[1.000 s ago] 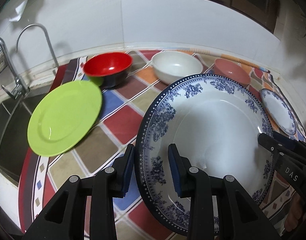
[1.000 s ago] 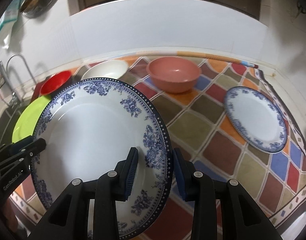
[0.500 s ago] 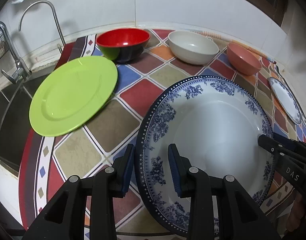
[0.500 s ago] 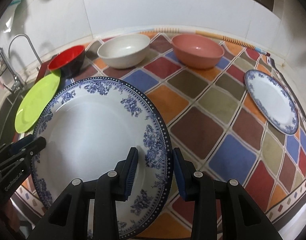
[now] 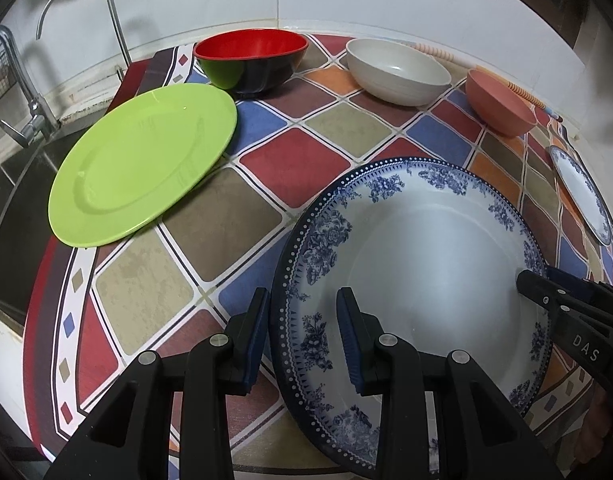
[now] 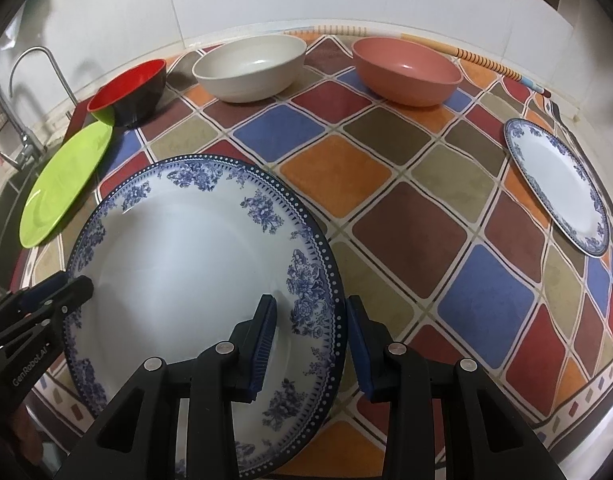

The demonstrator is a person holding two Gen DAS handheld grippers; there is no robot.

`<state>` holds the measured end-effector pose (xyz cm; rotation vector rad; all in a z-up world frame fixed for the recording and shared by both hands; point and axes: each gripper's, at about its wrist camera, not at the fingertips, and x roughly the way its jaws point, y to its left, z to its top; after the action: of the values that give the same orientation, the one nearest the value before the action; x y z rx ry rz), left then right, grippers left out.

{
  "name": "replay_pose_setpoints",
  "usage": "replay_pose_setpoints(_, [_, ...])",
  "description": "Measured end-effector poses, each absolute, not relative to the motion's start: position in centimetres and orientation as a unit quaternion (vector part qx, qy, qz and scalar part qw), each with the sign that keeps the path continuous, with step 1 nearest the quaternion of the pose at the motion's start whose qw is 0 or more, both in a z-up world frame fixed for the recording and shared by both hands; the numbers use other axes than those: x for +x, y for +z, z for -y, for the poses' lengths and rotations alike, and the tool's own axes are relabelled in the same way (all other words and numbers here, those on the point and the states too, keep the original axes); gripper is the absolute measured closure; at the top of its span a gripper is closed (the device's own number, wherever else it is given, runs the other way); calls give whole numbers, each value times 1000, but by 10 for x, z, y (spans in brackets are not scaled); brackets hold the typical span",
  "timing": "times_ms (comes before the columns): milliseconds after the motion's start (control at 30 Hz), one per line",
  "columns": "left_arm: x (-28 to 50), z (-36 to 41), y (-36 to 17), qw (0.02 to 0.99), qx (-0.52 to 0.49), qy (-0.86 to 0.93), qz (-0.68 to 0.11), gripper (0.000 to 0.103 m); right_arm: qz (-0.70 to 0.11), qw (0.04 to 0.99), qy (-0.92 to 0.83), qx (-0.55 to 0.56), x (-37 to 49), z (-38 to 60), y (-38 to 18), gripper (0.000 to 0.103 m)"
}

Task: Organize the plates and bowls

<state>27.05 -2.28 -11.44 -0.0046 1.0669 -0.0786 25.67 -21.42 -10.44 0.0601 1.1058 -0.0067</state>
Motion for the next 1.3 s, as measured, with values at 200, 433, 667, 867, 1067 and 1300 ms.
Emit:
replay_pose_setpoints(200, [271,22,-118,856,-8,-35,-515,69,-533,846,2,26,260,214,-110,66])
replay_pose_setpoints(433, [270,23,-118,854,-14,-40,-519,54,-531,847,11,18,261,212,-111,64])
replay_pose_setpoints(667, [264,20,-101,872,-7,-10,-490,33,-519,855,22,5,262,212,-105,50])
replay_pose_setpoints(867, [255,7,-73,893,11,30,-448,15,-475,879,46,-14,260,202,-84,37])
replay_pose_setpoints(1067, [252,-18,-51,910,19,50,-412,8,-443,894,67,-10,260,186,-67,32])
replay_pose_setpoints(1300, [255,-62,-35,919,19,53,-390,6,-411,908,79,-6,264,150,-46,26])
